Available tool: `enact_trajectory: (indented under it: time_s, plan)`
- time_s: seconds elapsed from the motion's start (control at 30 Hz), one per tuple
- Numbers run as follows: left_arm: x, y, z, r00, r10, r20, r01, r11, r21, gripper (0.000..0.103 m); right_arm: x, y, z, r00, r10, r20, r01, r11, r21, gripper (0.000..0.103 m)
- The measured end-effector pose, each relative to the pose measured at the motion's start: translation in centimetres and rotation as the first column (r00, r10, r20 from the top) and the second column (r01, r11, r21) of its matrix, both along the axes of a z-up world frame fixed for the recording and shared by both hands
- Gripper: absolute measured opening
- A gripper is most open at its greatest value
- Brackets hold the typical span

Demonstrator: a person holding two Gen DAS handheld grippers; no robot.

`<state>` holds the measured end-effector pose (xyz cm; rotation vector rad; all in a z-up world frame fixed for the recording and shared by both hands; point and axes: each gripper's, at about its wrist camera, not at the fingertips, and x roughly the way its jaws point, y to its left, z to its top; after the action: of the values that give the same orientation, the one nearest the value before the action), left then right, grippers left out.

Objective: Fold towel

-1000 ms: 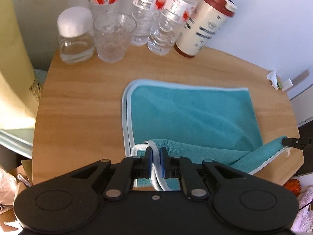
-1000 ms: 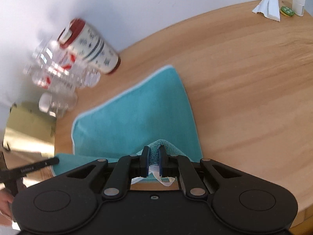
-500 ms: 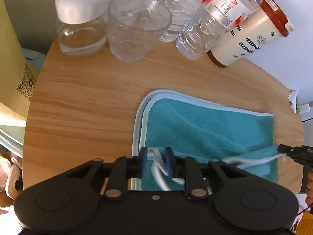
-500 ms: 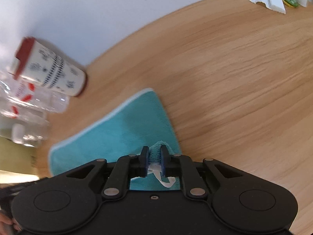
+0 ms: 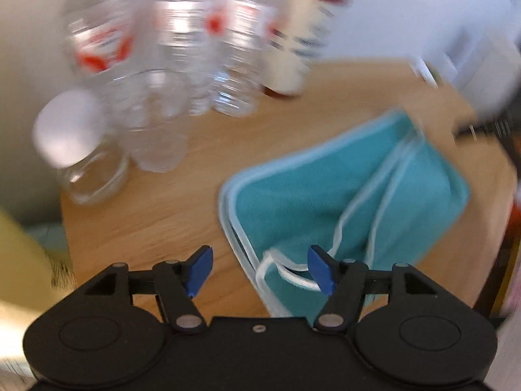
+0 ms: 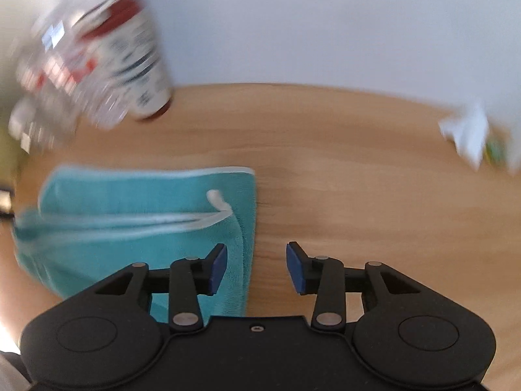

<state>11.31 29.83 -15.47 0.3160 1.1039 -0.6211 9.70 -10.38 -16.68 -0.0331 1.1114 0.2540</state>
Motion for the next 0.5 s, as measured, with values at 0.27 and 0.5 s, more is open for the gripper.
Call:
enact_trajectory:
  time_s: [0.27,0.5]
  plan:
    - [-1.9,-2.9,-0.2,0.973,-0.231,0.019,0.229,0.971,0.074,0.066,2.6,1.2,-0.8,0.963,0.27,0.012,-0.269,0.961,-0.06,0.045]
    - [-1.0,-4.1,-0.9,0.974,-0.228,-0.006,0.228,0.971,0.073,0.068,4.6,1.7,-1.6,0.908,0.419,-0.021,-0.42,0.907,-0.021,0.045]
